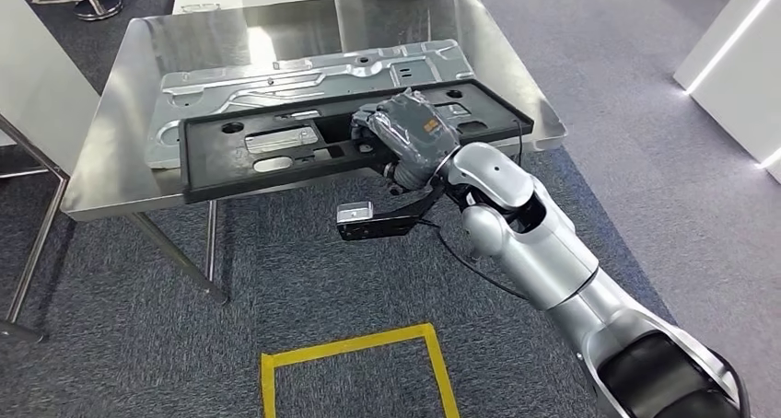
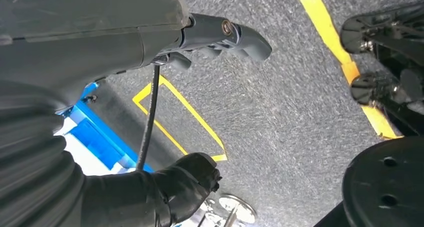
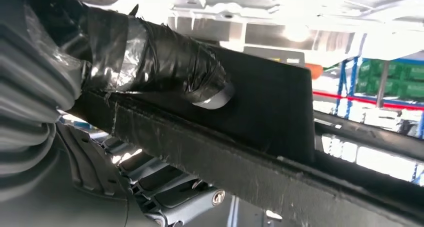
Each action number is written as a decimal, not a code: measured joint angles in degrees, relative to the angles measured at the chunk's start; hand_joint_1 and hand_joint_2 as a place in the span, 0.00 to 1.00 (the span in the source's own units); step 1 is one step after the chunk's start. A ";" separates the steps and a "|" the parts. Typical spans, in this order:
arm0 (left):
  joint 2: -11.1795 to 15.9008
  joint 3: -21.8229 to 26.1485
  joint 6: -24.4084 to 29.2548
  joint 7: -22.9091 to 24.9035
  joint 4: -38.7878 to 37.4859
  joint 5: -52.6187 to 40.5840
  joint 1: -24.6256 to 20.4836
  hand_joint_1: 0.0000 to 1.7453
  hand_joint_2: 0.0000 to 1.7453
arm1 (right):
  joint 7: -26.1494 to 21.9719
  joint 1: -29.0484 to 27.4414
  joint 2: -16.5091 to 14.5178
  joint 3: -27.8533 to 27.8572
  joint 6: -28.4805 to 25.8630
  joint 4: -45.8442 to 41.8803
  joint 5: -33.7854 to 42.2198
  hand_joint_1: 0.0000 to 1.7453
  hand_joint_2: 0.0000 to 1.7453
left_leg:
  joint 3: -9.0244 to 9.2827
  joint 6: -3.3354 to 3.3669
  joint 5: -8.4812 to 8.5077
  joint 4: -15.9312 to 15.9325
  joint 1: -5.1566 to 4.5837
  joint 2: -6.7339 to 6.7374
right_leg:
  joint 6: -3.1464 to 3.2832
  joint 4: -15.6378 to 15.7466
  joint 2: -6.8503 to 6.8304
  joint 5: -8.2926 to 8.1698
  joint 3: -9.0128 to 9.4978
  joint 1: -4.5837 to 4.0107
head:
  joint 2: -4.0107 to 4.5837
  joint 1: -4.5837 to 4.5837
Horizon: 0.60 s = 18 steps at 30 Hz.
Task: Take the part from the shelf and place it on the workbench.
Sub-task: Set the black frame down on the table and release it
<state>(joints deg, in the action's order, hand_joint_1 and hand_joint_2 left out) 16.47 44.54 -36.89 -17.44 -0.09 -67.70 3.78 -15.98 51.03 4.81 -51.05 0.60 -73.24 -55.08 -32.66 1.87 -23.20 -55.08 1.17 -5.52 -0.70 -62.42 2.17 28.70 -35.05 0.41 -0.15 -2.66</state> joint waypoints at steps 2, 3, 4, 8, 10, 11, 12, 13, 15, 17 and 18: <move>-0.13 0.10 0.02 -0.01 0.00 -0.05 0.03 0.00 1.00 | -0.03 -0.16 0.00 -0.13 -0.01 0.07 0.00 1.00 1.00 | 0.19 0.09 -0.18 -0.01 -0.05 0.45 | -0.31 -7.49 -1.32 3.38 -4.01 0.12 | 0.00 0.02; -0.20 0.16 0.02 -0.01 0.00 -0.05 0.04 0.00 1.00 | -0.03 -0.35 0.01 -0.21 -0.01 0.15 0.00 1.00 1.00 | 0.21 0.02 -0.37 -0.15 -0.04 0.61 | -0.47 -10.20 -1.54 4.03 -5.61 0.28 | 0.00 0.03; -0.27 0.20 0.02 -0.01 0.00 -0.05 0.05 0.00 1.00 | -0.03 -0.52 0.02 -0.31 -0.01 0.22 0.00 1.00 1.00 | 0.21 -0.11 -0.59 -0.36 -0.02 0.73 | -0.62 -11.11 -1.64 3.65 -6.36 0.46 | 0.00 0.03; -0.51 0.28 0.03 -0.01 0.00 -0.05 -0.01 0.00 1.00 | -0.03 -0.67 0.03 -0.38 -0.01 0.28 0.00 1.00 1.00 | 0.05 -1.24 -2.14 -2.23 0.05 0.78 | -0.68 0.64 -1.37 -2.98 -1.09 0.92 | 0.00 0.02; -0.53 0.30 0.03 0.01 0.00 -0.05 -0.01 0.00 1.00 | -0.04 -0.69 -0.01 -0.42 -0.02 0.30 -0.01 1.00 1.00 | -0.23 -1.95 -2.66 -2.75 -0.01 0.69 | -0.08 2.75 -1.20 -3.26 -0.11 0.66 | 0.00 0.01; -0.54 0.31 0.03 0.01 0.00 -0.05 0.02 0.00 1.00 | -0.04 -0.70 -0.03 -0.44 -0.02 0.29 -0.02 1.00 1.00 | -0.28 -2.27 -2.74 -2.74 0.00 0.64 | 0.31 2.80 -1.31 -3.30 -0.15 0.53 | 0.00 0.02; -0.55 0.31 0.02 0.02 0.00 -0.05 0.08 0.00 1.00 | -0.04 -0.69 -0.05 -0.45 -0.03 0.29 -0.02 1.00 1.00 | -0.28 -2.55 -2.84 -2.68 0.08 0.75 | 0.72 2.84 -1.51 -3.31 -0.08 0.53 | 0.00 0.01; -0.55 0.31 0.02 0.02 0.00 -0.05 0.11 0.00 1.00 | -0.03 -0.67 -0.09 -0.45 -0.03 0.28 -0.02 1.00 1.00 | -0.43 -2.83 -3.18 -3.10 0.09 1.45 | 1.13 2.98 -1.70 -3.30 0.05 0.57 | 0.00 0.00; -0.51 0.31 0.03 0.02 0.00 -0.05 0.01 0.00 1.00 | -0.02 -0.61 -0.18 -0.45 -0.03 0.27 -0.02 1.00 1.00 | -2.23 -3.26 -5.47 -7.14 0.06 3.56 | 1.85 3.32 -2.21 -3.22 0.40 0.68 | 0.00 -0.02; -0.52 0.32 0.04 0.03 0.00 -0.03 -0.13 0.00 1.00 | -0.02 -0.68 -0.20 -0.46 -0.03 0.29 -0.02 1.00 1.00 | -6.20 -3.55 -8.89 -14.74 0.06 4.94 | 2.30 3.33 -2.70 -2.97 0.59 0.49 | 0.00 -0.02; -0.56 0.32 0.04 0.04 0.00 -0.01 -0.15 0.00 1.00 | -0.02 -0.76 -0.20 -0.49 -0.03 0.30 -0.02 1.00 1.00 | -8.02 -3.62 -9.81 -17.89 0.08 5.07 | 2.41 3.32 -2.92 -2.85 0.68 0.39 | 0.00 -0.02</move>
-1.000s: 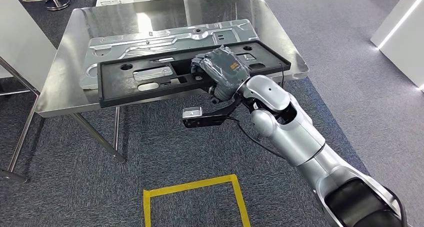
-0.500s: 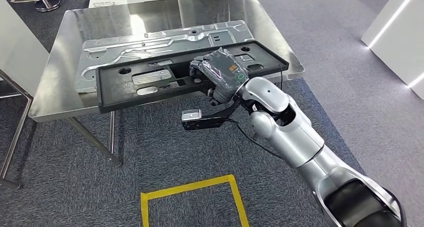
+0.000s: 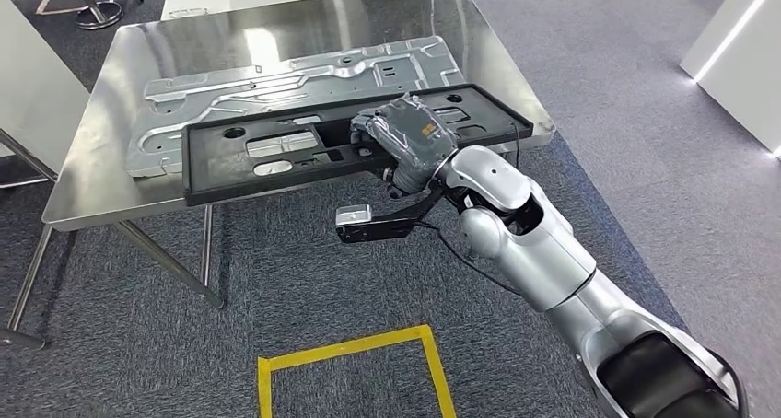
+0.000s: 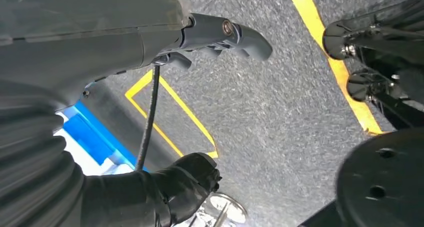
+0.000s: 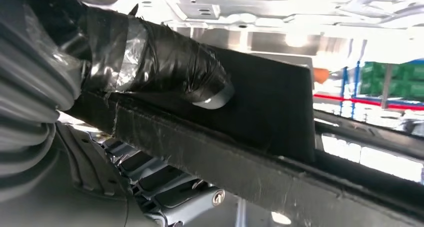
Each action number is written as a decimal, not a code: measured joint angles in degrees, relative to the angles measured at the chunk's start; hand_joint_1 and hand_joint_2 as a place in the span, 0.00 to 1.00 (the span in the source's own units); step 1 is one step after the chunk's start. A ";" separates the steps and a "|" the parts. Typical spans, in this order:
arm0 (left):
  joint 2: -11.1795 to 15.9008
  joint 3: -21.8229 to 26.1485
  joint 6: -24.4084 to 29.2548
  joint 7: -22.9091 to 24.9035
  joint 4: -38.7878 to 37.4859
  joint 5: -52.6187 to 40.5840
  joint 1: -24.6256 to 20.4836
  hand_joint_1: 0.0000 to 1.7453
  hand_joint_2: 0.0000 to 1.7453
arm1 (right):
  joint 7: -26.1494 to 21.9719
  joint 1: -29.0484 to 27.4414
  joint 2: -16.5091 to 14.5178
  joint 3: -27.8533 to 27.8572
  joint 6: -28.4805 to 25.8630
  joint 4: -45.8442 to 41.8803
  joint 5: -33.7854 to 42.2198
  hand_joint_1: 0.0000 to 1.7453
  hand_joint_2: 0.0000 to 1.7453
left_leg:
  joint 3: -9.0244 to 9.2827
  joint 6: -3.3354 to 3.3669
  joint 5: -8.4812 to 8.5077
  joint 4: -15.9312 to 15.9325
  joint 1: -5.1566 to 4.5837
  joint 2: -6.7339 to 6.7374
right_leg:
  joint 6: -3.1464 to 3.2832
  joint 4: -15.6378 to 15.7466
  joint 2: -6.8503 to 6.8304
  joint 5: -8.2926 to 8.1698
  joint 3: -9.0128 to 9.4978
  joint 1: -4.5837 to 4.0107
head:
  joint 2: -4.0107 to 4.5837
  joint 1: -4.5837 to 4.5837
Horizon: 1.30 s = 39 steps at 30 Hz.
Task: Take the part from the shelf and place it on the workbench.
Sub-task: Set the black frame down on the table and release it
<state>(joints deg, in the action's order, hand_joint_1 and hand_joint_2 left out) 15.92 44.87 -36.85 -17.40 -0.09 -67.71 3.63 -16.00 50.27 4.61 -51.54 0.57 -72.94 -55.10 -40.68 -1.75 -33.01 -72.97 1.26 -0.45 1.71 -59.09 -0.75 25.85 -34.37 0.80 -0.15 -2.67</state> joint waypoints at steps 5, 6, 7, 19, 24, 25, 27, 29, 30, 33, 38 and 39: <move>0.00 0.08 -0.01 0.01 0.00 0.09 0.07 0.00 1.00 | 0.00 0.01 0.00 -0.13 0.00 -0.02 0.00 1.00 1.00 | 4.12 1.01 7.49 10.60 -0.28 0.57 | -0.25 -0.07 -0.69 0.92 1.15 -0.39 | 0.00 0.00; 0.03 0.09 -0.02 0.01 0.00 0.09 0.05 0.00 1.00 | 0.01 0.10 0.00 -0.13 0.00 -0.02 0.00 1.00 1.00 | 5.40 1.31 8.36 13.26 -0.47 0.76 | -0.45 -0.10 -0.77 1.10 1.29 -0.48 | 0.00 0.01; 0.07 0.11 -0.03 0.01 0.00 0.09 0.03 0.00 1.00 | 0.01 0.18 0.00 -0.13 0.00 -0.02 0.00 1.00 1.00 | 5.97 1.55 8.47 14.48 -0.68 0.89 | -0.69 -0.11 -0.85 1.23 1.34 -0.53 | 0.00 0.01; 0.17 0.83 -0.26 -0.03 0.00 -1.06 -0.23 0.00 1.00 | 0.00 0.66 0.02 -0.28 0.07 0.01 0.00 1.00 1.00 | 7.56 3.32 7.29 14.89 -0.43 -0.58 | -2.14 -9.69 0.67 2.45 -5.16 -0.21 | 0.00 0.10; 0.17 1.15 -0.31 -0.04 0.00 -1.55 -0.27 0.00 1.00 | -0.02 1.00 0.07 -0.32 0.08 0.02 0.00 1.00 1.00 | 7.51 1.89 6.46 14.34 -0.67 -1.07 | -1.20 -1.12 1.07 -0.03 -1.18 -0.51 | 0.00 0.06; 0.19 1.17 -0.31 -0.04 0.00 -1.68 -0.25 0.00 1.00 | -0.02 1.04 0.08 -0.33 0.08 0.02 0.00 1.00 1.00 | 7.50 1.57 6.31 14.24 -0.59 -0.98 | -0.95 -0.82 1.04 -0.08 -1.02 -0.44 | 0.00 0.06; 0.24 1.19 -0.33 -0.04 0.00 -1.89 -0.24 0.00 1.00 | 0.00 1.21 0.07 -0.32 0.08 0.02 0.00 1.00 1.00 | 6.50 0.97 4.89 11.88 -0.53 -0.51 | -0.40 -0.23 0.89 -0.15 -0.49 -0.14 | 0.00 0.04; 0.30 1.25 -0.34 -0.05 0.00 -2.09 -0.26 0.00 1.00 | 0.00 1.32 0.07 -0.33 0.09 0.05 0.00 1.00 1.00 | 3.12 0.46 1.88 5.29 -0.43 -0.05 | 0.00 0.02 0.70 0.00 -0.10 -0.07 | 0.00 0.03; 0.30 1.34 -0.34 -0.07 0.00 -2.33 -0.26 0.00 1.00 | 0.00 1.32 0.07 -0.38 0.13 0.13 0.00 1.00 1.00 | 1.04 0.27 0.64 1.64 -0.38 0.02 | 0.10 0.01 0.63 0.12 -0.01 -0.10 | 0.00 0.03; 0.26 1.91 -0.33 -0.09 0.00 -3.32 -0.23 0.00 1.00 | 0.01 1.19 0.07 -0.62 0.28 0.42 0.00 1.00 1.00 | -0.51 0.12 2.82 0.75 -0.23 0.09 | 0.01 -0.03 0.56 0.65 0.58 -0.12 | 0.00 0.03; 0.32 2.95 -0.26 -0.08 0.00 -4.23 -0.34 0.00 1.00 | 0.22 1.67 0.08 -0.68 0.40 0.85 -0.01 1.00 1.00 | 5.78 1.22 8.26 14.36 -0.63 0.47 | -1.14 -0.01 0.56 1.59 1.56 -0.36 | 0.00 0.05; 0.33 3.16 -0.26 -0.07 0.00 -4.34 -0.33 0.00 1.00 | 0.35 1.77 0.08 -0.67 0.41 1.02 -0.02 1.00 1.00 | 5.85 1.56 8.20 14.52 -0.75 0.38 | -1.45 0.08 0.55 1.67 1.61 -0.40 | 0.00 0.05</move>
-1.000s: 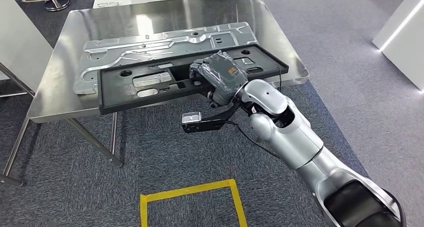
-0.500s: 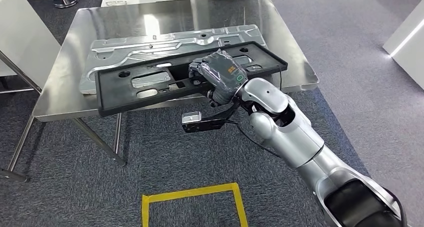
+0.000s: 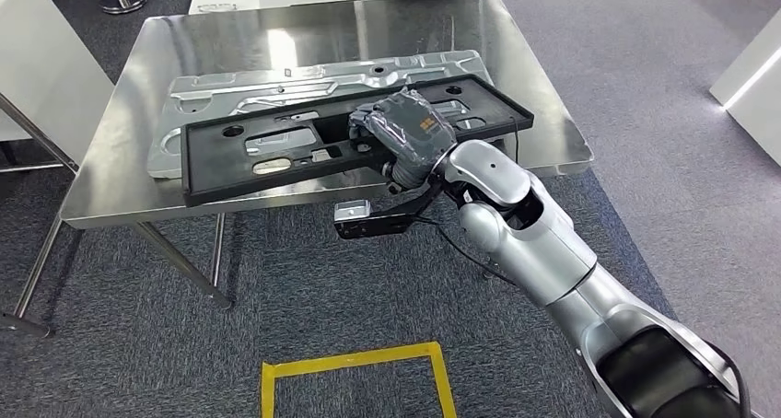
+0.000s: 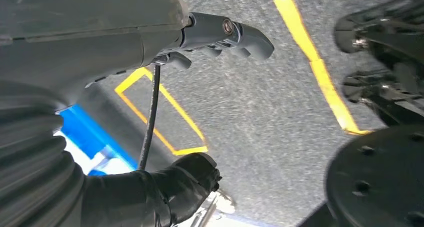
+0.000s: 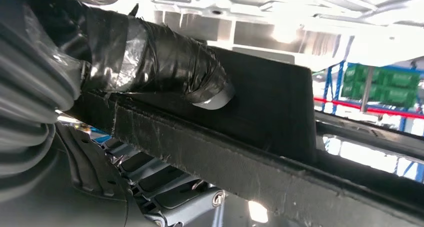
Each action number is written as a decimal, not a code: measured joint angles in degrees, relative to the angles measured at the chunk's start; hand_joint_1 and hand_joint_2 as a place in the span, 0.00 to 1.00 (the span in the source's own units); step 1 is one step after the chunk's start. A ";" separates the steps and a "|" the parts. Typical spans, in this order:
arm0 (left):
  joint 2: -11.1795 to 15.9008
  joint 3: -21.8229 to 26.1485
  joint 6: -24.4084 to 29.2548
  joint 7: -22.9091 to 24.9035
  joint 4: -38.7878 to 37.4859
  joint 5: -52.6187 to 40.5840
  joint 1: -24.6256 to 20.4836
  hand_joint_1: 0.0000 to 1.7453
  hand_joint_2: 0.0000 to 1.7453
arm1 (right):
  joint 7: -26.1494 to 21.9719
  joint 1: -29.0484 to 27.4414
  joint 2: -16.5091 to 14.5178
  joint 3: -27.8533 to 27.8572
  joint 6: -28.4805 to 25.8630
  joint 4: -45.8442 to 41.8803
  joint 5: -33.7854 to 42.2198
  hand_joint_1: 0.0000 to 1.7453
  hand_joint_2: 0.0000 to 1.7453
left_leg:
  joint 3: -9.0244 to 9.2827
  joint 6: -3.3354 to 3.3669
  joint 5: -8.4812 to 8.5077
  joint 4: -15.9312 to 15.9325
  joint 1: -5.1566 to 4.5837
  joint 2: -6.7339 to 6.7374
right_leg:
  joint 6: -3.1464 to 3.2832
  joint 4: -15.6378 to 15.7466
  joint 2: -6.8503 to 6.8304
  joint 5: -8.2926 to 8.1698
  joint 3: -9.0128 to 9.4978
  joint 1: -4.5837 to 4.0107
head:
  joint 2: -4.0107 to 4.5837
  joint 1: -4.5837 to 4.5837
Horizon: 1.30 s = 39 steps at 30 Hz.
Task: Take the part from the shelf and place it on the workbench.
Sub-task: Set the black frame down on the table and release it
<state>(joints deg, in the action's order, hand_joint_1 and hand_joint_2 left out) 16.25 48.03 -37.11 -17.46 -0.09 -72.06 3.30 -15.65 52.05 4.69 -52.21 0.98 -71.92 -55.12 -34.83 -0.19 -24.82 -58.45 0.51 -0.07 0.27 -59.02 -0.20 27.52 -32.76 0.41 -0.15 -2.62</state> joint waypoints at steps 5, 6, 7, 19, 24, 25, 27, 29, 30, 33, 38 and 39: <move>-0.02 0.99 0.02 0.02 0.00 -0.35 0.04 0.00 1.00 | 0.56 0.69 0.10 0.37 0.04 1.00 -0.15 1.00 1.00 | 1.36 1.82 -0.34 0.88 0.37 -0.12 | -1.01 -8.62 0.14 4.22 -4.07 0.04 | 0.00 0.08; -0.02 1.14 0.02 0.02 0.00 -0.43 0.02 0.00 1.00 | 0.58 0.75 0.13 0.40 0.06 1.30 -0.18 1.00 1.00 | 1.53 2.04 -0.54 0.85 0.30 -0.17 | -1.05 -12.63 0.16 5.57 -6.45 0.04 | 0.00 0.07; -0.03 1.30 0.02 0.02 0.00 -0.46 0.02 0.00 1.00 | 0.59 0.73 0.17 0.42 0.08 1.60 -0.20 1.00 1.00 | 1.77 2.15 -0.79 0.81 0.22 -0.23 | -1.05 -15.65 0.17 6.11 -8.49 0.04 | 0.00 0.08; 0.05 2.20 -0.01 -0.58 0.02 -3.43 -0.31 0.00 1.00 | 1.77 1.56 -0.34 0.65 0.04 4.61 -2.00 1.00 1.00 | 2.45 -0.24 -5.08 -2.74 -0.15 -0.56 | 1.85 1.14 0.21 -2.65 -1.62 -0.22 | 0.00 0.02; 0.32 2.20 -0.14 -0.83 0.02 -4.63 -0.44 0.00 1.00 | 1.81 1.32 -1.29 0.55 0.03 5.87 -2.52 1.00 1.00 | -6.20 -1.43 -6.14 -14.45 0.49 -0.29 | 2.02 1.32 0.11 -0.78 0.70 -0.15 | 0.00 -0.02; 0.40 2.20 -0.16 -0.83 0.02 -4.71 -0.42 0.00 1.00 | 1.81 1.24 -1.42 0.52 0.02 6.09 -2.55 1.00 1.00 | -5.58 -1.52 -3.45 -11.65 0.60 -0.26 | 1.89 1.27 0.12 -0.25 1.39 -0.10 | 0.00 -0.02; 0.57 2.20 -0.16 -0.86 0.02 -4.73 -0.46 0.00 1.00 | 1.82 1.31 -1.64 0.52 0.01 6.44 -2.56 1.00 1.00 | -2.74 -1.48 1.19 -4.11 0.59 -0.13 | 1.42 1.19 0.15 0.83 2.63 -0.07 | 0.00 -0.02; 0.67 2.21 -0.21 -0.92 0.02 -4.80 -0.58 0.00 1.00 | 1.86 1.48 -1.81 0.53 -0.03 6.66 -2.60 1.00 1.00 | -0.70 -0.83 1.75 0.03 0.25 -0.03 | 0.80 1.20 0.20 1.50 3.17 -0.14 | 0.00 -0.01; 0.72 2.22 -0.24 -0.95 0.02 -4.95 -0.62 0.00 1.00 | 1.87 1.54 -1.85 0.53 -0.04 6.74 -2.62 1.00 1.00 | -0.28 -0.36 1.08 0.46 0.08 -0.05 | 0.48 1.15 0.23 1.56 3.26 -0.21 | 0.00 0.00; 0.89 2.22 -0.36 -1.13 0.02 -5.75 -0.55 0.00 1.00 | 1.98 1.52 -2.04 0.52 -0.08 6.85 -2.86 1.00 1.00 | 0.69 1.00 0.33 1.04 0.23 -0.16 | -0.31 -0.78 0.21 2.07 2.80 -0.08 | 0.00 0.01; 1.27 2.22 -0.69 -1.74 0.02 -7.51 -0.80 0.00 1.00 | 2.30 0.80 -2.71 0.33 -0.05 7.30 -3.39 1.00 1.00 | 2.63 2.23 -1.24 1.19 0.09 -0.39 | -0.70 -15.68 0.22 6.49 -7.37 -0.02 | 0.00 0.02; 1.31 2.22 -0.73 -1.79 0.02 -7.71 -0.81 0.00 1.00 | 2.34 0.53 -2.82 0.29 -0.04 7.50 -3.45 1.00 1.00 | 3.19 2.24 -1.69 1.18 0.02 -0.47 | -0.55 -15.66 0.22 5.70 -8.41 -0.06 | 0.00 0.02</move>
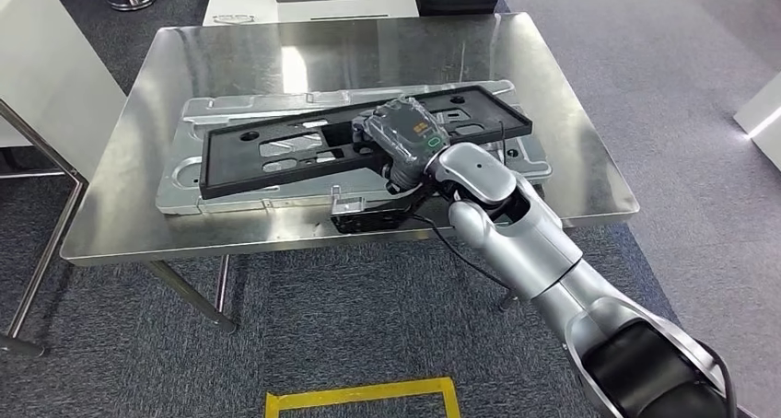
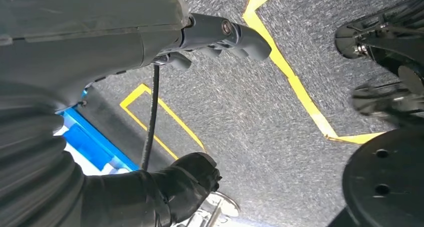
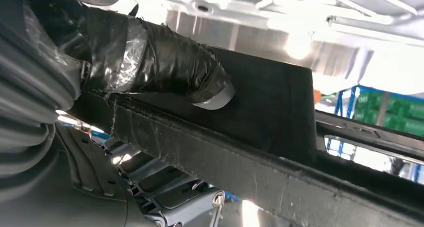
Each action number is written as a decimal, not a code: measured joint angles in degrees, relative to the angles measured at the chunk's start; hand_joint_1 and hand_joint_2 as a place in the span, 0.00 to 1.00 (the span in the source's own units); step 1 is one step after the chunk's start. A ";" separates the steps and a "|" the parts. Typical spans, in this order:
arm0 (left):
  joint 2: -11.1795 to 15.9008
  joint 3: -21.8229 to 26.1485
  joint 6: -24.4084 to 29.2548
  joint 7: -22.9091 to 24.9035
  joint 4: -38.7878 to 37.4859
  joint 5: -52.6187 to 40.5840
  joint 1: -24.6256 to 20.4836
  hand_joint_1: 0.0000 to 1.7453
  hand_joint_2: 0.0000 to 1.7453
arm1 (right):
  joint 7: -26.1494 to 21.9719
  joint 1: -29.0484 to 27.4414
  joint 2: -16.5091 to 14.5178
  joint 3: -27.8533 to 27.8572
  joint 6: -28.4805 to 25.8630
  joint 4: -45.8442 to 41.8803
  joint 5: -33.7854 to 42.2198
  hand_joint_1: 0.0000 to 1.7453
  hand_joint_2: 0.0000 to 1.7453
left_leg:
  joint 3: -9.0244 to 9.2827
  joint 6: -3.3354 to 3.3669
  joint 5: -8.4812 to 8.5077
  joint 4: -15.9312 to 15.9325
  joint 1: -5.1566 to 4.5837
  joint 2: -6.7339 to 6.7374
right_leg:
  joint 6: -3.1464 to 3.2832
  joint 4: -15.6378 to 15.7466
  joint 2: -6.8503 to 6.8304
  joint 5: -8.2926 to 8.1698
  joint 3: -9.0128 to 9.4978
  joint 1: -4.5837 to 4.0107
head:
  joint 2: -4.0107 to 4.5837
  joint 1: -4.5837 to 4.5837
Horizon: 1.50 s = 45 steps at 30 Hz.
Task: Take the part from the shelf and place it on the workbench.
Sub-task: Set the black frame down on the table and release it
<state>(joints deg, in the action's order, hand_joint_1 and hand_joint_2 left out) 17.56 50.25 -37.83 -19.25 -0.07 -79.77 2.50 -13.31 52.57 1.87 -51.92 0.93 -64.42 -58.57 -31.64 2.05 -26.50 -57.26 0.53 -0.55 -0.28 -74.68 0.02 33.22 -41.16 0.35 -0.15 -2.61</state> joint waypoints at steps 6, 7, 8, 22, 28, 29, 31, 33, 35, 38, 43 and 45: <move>0.04 0.00 -0.08 -0.01 0.00 -0.60 -0.33 0.00 1.00 | 0.14 -0.18 -0.54 -0.05 -0.01 0.82 -0.11 1.00 1.00 | 2.85 -1.12 -2.53 -0.09 -0.50 -0.32 | 2.18 15.07 0.08 -9.70 3.56 -0.93 | 0.00 0.15; 0.07 0.00 -0.09 -0.01 0.00 -0.68 -0.38 0.00 1.00 | 0.16 -0.16 -0.70 -0.05 -0.03 0.91 -0.14 1.00 1.00 | 2.96 -1.48 -2.60 -0.15 -0.52 -0.32 | 2.35 15.47 0.12 -9.51 3.97 -0.85 | 0.00 0.23; 0.15 0.00 -0.09 -0.02 0.01 -0.77 -0.45 0.00 1.00 | 0.19 -0.18 -0.88 -0.03 -0.04 0.97 -0.16 1.00 1.00 | 3.11 -1.75 -2.72 -0.42 -0.47 -0.23 | 2.55 15.77 0.14 -9.69 4.54 -0.70 | 0.00 0.23; 0.52 0.00 -0.22 0.01 0.00 -1.43 -0.60 0.00 1.00 | 0.43 -0.46 -1.56 0.06 -0.32 2.69 -0.61 1.00 1.00 | -4.26 -2.67 2.11 -0.78 0.54 0.44 | 1.13 15.93 0.29 -4.76 10.40 -0.16 | 0.00 0.19; 0.52 0.00 -0.22 -0.01 0.00 -1.43 -0.73 0.00 1.00 | 0.44 -0.29 -1.55 0.14 -0.39 3.07 -0.64 1.00 1.00 | -2.09 -0.49 1.37 -0.48 0.46 0.28 | -0.19 3.67 0.15 -0.06 3.63 0.18 | 0.00 0.22; 0.52 0.00 -0.22 0.00 0.00 -1.43 -0.74 0.00 1.00 | 0.44 -0.44 -1.53 0.14 -0.39 3.21 -0.64 1.00 1.00 | -1.75 -0.40 0.99 -0.50 0.38 0.24 | -0.21 0.90 0.15 0.87 1.42 0.17 | 0.00 0.23; 0.51 0.01 -0.23 0.01 0.00 -1.43 -0.70 0.00 1.00 | 0.44 -0.73 -1.50 0.14 -0.39 3.56 -0.64 1.00 1.00 | -0.68 -0.33 0.07 -0.53 0.18 0.09 | 0.10 0.89 0.14 -0.36 -0.43 0.04 | 0.00 0.23; 0.51 0.07 -0.26 0.02 0.00 -1.44 -0.70 0.00 1.00 | 0.43 -0.76 -1.50 0.14 -0.48 3.91 -0.64 1.00 1.00 | 0.68 -0.41 -0.99 -0.49 -0.04 -0.03 | 1.02 7.75 0.12 -5.87 0.99 -0.40 | 0.00 0.23; 0.37 0.20 -0.31 0.02 -0.01 -1.49 -0.76 0.00 1.00 | 0.38 -0.64 -1.49 0.15 -0.77 4.50 -0.64 1.00 1.00 | 1.63 -0.81 -1.90 -0.33 -0.15 -0.06 | 2.06 13.69 0.08 -9.39 2.72 -1.04 | 0.00 0.17; 0.22 0.35 -0.39 0.05 -0.02 -1.71 -0.83 0.00 1.00 | 0.20 -0.60 -1.55 0.28 -1.08 5.54 -0.63 1.00 1.00 | 2.44 -1.75 -2.21 -0.32 -0.18 0.01 | 2.95 15.73 0.11 -9.75 4.02 -1.31 | 0.00 0.27; 0.25 0.73 -0.38 0.07 0.00 -1.89 -0.89 0.00 1.00 | 0.09 -0.44 -1.73 0.91 -1.61 7.19 -0.52 1.00 1.00 | -3.42 -2.85 -5.67 -11.42 0.13 0.18 | 3.81 17.33 0.02 -9.13 6.93 -0.56 | 0.00 0.17; 0.23 0.92 -0.37 0.13 0.00 -2.02 -0.86 0.00 1.00 | 0.01 -0.73 -1.81 0.93 -1.71 8.04 -0.51 1.00 1.00 | -7.34 -3.59 -7.44 -15.84 0.52 0.21 | 3.75 17.29 0.08 -8.40 7.63 -0.50 | 0.00 0.17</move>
<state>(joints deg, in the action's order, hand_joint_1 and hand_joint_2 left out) 17.79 51.17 -38.21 -19.12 -0.07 -81.79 1.63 -13.31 51.84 0.05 -50.99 -0.78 -56.38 -59.08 -38.97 -1.53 -33.94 -73.10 1.05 -0.34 3.46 -57.39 0.10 24.82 -33.54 -0.15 -0.15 -2.44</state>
